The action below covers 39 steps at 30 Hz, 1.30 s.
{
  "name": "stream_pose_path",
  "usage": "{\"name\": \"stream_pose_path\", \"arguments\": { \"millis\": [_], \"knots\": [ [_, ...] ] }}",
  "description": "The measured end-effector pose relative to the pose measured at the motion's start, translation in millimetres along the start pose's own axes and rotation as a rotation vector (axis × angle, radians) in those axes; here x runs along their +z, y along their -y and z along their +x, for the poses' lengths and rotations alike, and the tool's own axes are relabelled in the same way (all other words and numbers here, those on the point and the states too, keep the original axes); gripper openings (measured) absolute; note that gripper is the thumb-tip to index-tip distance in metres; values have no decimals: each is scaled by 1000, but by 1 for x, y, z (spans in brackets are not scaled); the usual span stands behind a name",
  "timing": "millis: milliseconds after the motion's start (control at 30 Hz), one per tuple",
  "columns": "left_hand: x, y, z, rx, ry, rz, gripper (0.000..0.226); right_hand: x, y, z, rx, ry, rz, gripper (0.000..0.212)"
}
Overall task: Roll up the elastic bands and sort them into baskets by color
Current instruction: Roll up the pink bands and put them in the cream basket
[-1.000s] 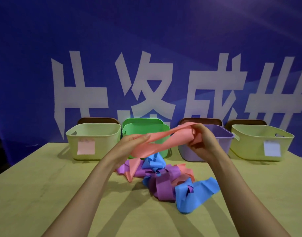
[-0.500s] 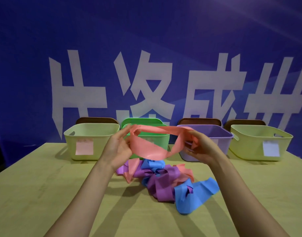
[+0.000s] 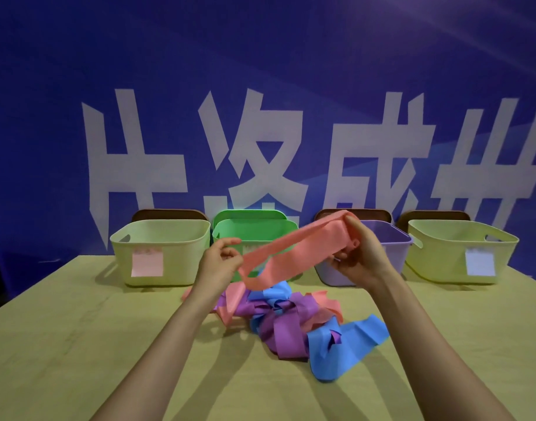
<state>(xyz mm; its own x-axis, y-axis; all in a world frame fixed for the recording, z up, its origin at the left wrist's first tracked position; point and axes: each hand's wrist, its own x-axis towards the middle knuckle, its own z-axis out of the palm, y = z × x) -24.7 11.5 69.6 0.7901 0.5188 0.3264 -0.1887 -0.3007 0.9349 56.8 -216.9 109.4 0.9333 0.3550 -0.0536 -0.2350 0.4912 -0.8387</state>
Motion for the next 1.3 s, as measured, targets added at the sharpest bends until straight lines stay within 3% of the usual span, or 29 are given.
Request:
{"name": "stream_pose_path", "arguments": {
  "millis": [133,200,267,400,467,533,700,900,967,1100,1200,1300],
  "knots": [
    [5,5,-2,47,73,290,33,-1,-3,0,-9,44,87,22],
    [8,7,-5,26,118,313,33,1,-4,1,9,72,112,37],
    [9,6,-9,-40,124,161,31,1,-5,2,8,114,106,56],
    [14,-2,-26,-292,348,-275,28,-1,-9,7,6,182,102,37],
    [21,-4,-35,-374,489,-360,25,1,-12,10,43,221,175,42],
    [32,-1,-39,-414,563,-404,21,6,-17,11,86,227,201,33],
    [50,-1,-44,-395,504,-536,30,15,-22,8,115,352,301,25],
    [54,14,-43,-66,474,-254,61,9,-18,9,148,432,395,32],
    [55,14,-43,-7,414,-192,55,7,-18,9,149,420,417,32],
    [54,13,-41,94,259,-141,16,4,-19,7,118,388,419,16],
    [47,12,-35,100,126,-137,20,-3,-19,13,136,310,375,15],
    [36,7,-28,63,2,-226,31,-11,-22,17,103,72,77,15]
  ]
}}
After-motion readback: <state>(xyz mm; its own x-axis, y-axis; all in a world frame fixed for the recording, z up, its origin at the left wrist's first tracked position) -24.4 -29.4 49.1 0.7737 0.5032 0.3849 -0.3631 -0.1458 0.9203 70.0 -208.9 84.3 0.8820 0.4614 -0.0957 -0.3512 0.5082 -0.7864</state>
